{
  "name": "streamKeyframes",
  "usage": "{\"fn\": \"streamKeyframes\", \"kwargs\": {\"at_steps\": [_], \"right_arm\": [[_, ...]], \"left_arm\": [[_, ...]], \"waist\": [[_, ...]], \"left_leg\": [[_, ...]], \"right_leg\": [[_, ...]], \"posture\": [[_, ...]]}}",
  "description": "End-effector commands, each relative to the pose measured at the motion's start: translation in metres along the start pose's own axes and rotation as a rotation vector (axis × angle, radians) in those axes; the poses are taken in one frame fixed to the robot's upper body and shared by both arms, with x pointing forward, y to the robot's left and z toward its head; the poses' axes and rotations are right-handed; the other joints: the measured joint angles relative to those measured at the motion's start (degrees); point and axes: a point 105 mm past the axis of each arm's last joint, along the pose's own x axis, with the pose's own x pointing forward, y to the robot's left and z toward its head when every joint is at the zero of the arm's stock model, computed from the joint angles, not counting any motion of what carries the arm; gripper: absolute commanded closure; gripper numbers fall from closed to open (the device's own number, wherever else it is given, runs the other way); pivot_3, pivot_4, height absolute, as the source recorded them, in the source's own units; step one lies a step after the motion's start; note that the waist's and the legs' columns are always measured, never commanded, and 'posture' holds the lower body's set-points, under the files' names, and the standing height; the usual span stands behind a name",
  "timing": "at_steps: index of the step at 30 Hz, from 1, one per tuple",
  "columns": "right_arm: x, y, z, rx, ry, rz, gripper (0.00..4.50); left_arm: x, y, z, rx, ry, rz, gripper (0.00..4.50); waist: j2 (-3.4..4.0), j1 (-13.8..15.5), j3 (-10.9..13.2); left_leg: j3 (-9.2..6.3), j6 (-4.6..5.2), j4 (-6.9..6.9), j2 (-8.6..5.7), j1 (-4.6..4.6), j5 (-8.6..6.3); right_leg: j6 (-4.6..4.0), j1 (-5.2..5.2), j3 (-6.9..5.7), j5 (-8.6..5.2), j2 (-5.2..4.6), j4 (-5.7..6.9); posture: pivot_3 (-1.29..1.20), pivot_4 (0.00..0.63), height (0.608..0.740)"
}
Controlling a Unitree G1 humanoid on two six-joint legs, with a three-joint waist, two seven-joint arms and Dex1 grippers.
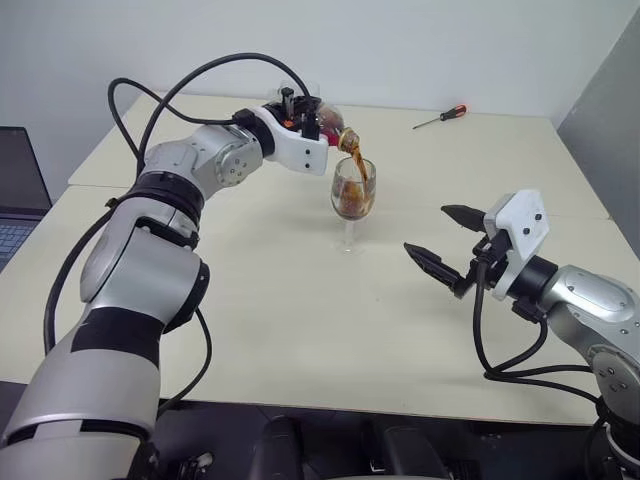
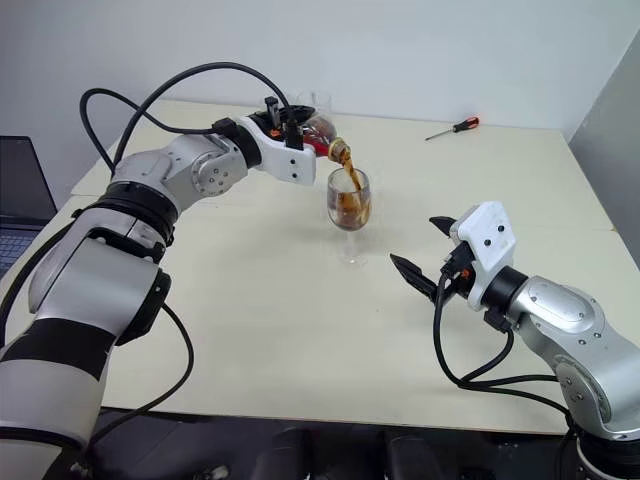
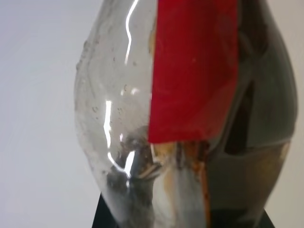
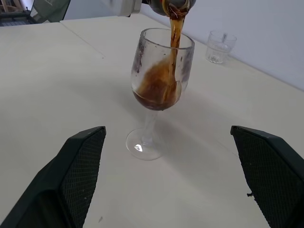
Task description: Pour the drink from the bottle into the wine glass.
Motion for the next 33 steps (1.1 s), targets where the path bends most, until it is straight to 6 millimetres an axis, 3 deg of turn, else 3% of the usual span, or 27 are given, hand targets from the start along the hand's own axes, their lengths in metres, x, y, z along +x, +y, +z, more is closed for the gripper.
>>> {"fn": "streamKeyframes", "kwargs": {"at_steps": [1,12,16,27,30,33], "right_arm": [[-0.003,-0.003,0.011,-0.049,-0.04,-0.013,0.0],[-0.002,-0.001,0.01,-0.044,-0.041,-0.003,0.0],[-0.001,0.0,0.011,-0.04,-0.051,0.009,0.0],[0.002,0.001,0.021,-0.059,-0.067,0.061,0.0],[0.004,0.002,0.029,-0.086,-0.08,0.089,0.0],[0.012,0.008,0.049,-0.115,-0.131,0.14,0.0]], "left_arm": [[-0.001,0.029,-0.003,0.034,0.001,0.078,3.71],[-0.004,0.028,-0.007,0.027,0.012,0.077,3.71],[-0.005,0.025,-0.009,-0.083,0.013,0.086,3.71],[-0.014,0.004,-0.013,-0.553,-0.007,0.09,3.73],[-0.023,-0.004,-0.029,-0.782,0.033,0.153,3.73],[-0.039,-0.021,-0.049,-1.084,0.076,0.238,3.73]], "waist": [[0.0,0.0,0.0],[0.0,-0.01,0.0],[0.0,0.0,0.0],[0.0,-0.12,0.0],[0.0,-0.14,0.0],[0.01,-0.46,0.0]], "left_leg": [[0.0,0.0,0.0,0.0,0.0,0.0],[-0.01,0.0,0.13,0.0,0.0,0.0],[-0.01,0.0,0.2,0.0,0.0,0.0],[-0.01,0.01,0.76,0.01,0.03,-0.01],[-0.02,0.01,0.77,0.01,0.05,-0.01],[0.01,0.01,0.77,0.03,0.08,-0.01]], "right_leg": [[0.0,0.0,0.01,0.0,0.0,0.0],[-0.02,0.01,0.01,0.01,-0.01,0.11],[-0.01,0.02,0.0,0.01,-0.01,0.16],[0.1,0.01,0.05,-0.06,0.0,0.79],[0.09,0.01,0.04,-0.05,0.01,0.82],[0.06,0.0,0.06,-0.04,0.04,0.85]], "posture": [[0.0,0.15,0.74],[0.0,0.15,0.74],[0.0,0.15,0.74],[0.0,0.15,0.74],[0.0,0.15,0.74],[0.0,0.15,0.74]]}}
